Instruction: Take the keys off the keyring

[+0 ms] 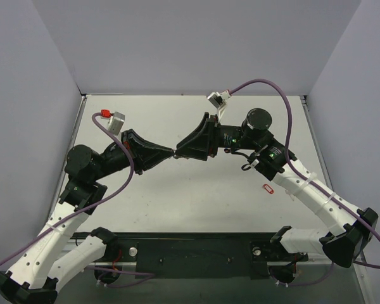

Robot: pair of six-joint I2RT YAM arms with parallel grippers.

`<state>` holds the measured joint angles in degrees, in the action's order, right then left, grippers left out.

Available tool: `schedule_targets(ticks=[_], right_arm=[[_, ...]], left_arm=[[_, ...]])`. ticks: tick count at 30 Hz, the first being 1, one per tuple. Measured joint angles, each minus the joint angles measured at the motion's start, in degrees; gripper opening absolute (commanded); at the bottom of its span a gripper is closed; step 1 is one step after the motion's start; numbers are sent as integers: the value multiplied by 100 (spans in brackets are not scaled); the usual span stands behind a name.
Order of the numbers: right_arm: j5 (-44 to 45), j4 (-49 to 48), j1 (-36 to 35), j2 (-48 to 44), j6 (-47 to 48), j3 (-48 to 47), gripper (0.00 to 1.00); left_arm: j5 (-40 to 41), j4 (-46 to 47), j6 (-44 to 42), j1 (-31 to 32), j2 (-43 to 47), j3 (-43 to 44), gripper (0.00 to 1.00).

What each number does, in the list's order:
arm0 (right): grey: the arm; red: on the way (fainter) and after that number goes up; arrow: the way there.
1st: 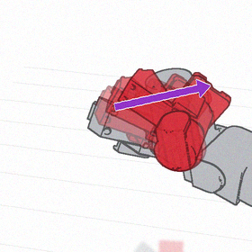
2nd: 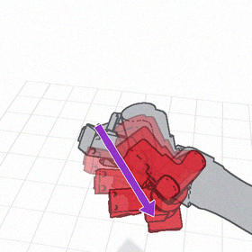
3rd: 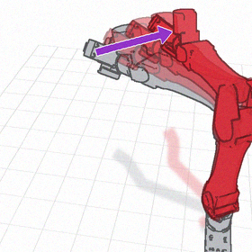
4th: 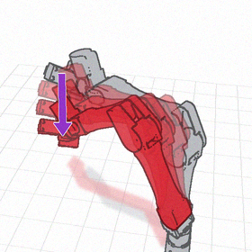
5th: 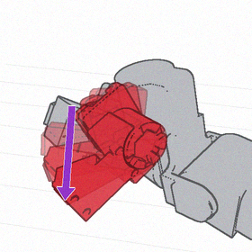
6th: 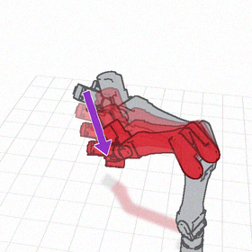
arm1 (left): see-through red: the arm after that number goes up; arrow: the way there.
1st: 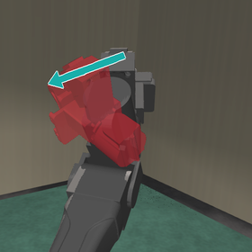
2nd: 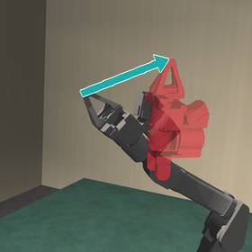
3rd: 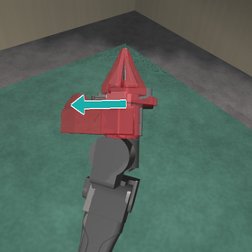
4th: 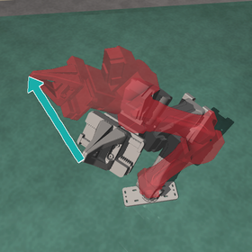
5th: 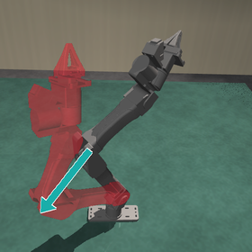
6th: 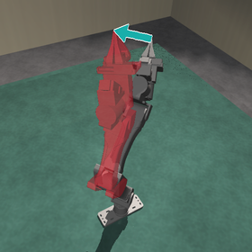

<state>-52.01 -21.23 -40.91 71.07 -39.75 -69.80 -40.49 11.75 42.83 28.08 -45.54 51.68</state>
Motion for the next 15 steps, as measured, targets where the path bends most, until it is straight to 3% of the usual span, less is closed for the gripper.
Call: schedule_targets(ticks=[3, 10, 15], right_arm=[[0, 4, 0, 0, 15, 0, 40], [-2, 4, 0, 2, 28, 0, 28], [-11, 4, -2, 7, 15, 0, 29]], left_arm=[[-2, 2, 2, 0, 0, 0, 0], [13, 4, 7, 0, 2, 0, 0], [70, 7, 26, 0, 2, 0, 0]])
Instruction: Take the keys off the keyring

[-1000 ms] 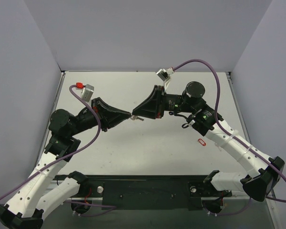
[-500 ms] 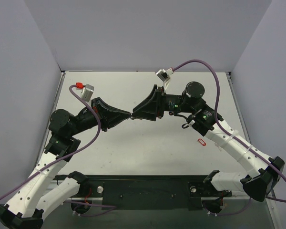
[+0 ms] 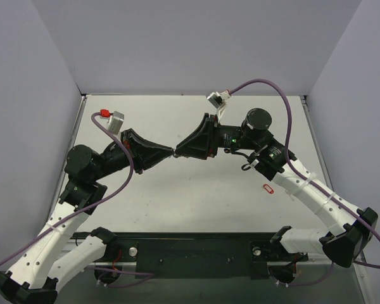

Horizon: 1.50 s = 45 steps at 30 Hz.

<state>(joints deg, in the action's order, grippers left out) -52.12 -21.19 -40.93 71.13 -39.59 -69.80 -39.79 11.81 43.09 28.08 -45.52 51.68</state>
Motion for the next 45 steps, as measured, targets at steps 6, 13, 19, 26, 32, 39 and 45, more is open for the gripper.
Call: schedule_targets(ticks=[6, 13, 19, 26, 32, 39, 45], right_arm=[[-66, -4, -4, 35, -26, 0, 29], [-87, -7, -7, 92, -79, 0, 20], [-87, -7, -9, 92, -92, 0, 12], [-85, -9, -9, 92, -96, 0, 10], [-87, -48, -11, 125, -116, 0, 3], [-87, -70, -4, 168, -140, 0, 0], [-116, -140, -4, 225, -205, 0, 0]], left_arm=[[74, 0, 20, 0, 0, 0, 0], [142, 0, 20, 0, -2, 0, 0], [168, 0, 17, 0, -2, 0, 0], [188, 0, 17, 2, 0, 0, 0], [190, -2, 15, 11, -11, 0, 0], [190, -258, -98, 11, -96, 151, 0], [153, -820, -415, 11, -192, 468, 0]])
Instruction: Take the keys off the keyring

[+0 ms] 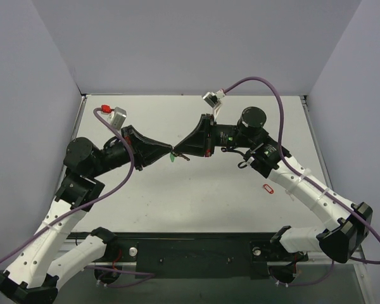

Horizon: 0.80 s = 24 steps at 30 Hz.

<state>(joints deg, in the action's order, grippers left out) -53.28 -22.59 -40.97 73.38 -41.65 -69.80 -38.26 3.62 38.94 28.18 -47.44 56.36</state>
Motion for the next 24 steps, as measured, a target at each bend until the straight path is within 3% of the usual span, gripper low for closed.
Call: schedule_targets(ticks=[24], right_arm=[[-330, 796, -131, 55, 450, 0, 0]], left_arm=[[-310, -2693, -1692, 280, -507, 1224, 0]])
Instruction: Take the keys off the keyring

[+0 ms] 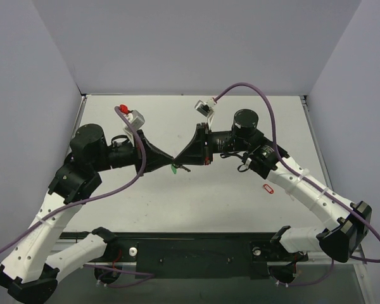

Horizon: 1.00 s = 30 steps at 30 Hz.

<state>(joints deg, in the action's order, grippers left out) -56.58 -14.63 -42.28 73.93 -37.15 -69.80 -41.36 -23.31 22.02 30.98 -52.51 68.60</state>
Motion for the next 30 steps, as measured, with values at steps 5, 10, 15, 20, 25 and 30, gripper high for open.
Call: schedule_targets(ticks=[5, 10, 15, 20, 25, 30], right_arm=[[-7, 295, -83, 0, 190, -20, 0], [-26, 505, -120, 46, 317, -74, 0], [-24, 636, -138, 55, 417, -76, 0], [11, 629, -151, 55, 444, -83, 0], [90, 562, -219, 57, 450, -109, 0], [192, 540, -356, 90, 470, -109, 0]], left_arm=[[-136, -365, -221, 11, -57, 98, 0], [-173, -673, -424, 22, -127, 205, 0], [-131, -804, -468, 48, -111, 208, 5], [72, -815, -422, 98, -35, 208, 23], [374, -702, -297, 160, 98, 205, 43], [525, -334, -114, 243, 208, 170, 52]])
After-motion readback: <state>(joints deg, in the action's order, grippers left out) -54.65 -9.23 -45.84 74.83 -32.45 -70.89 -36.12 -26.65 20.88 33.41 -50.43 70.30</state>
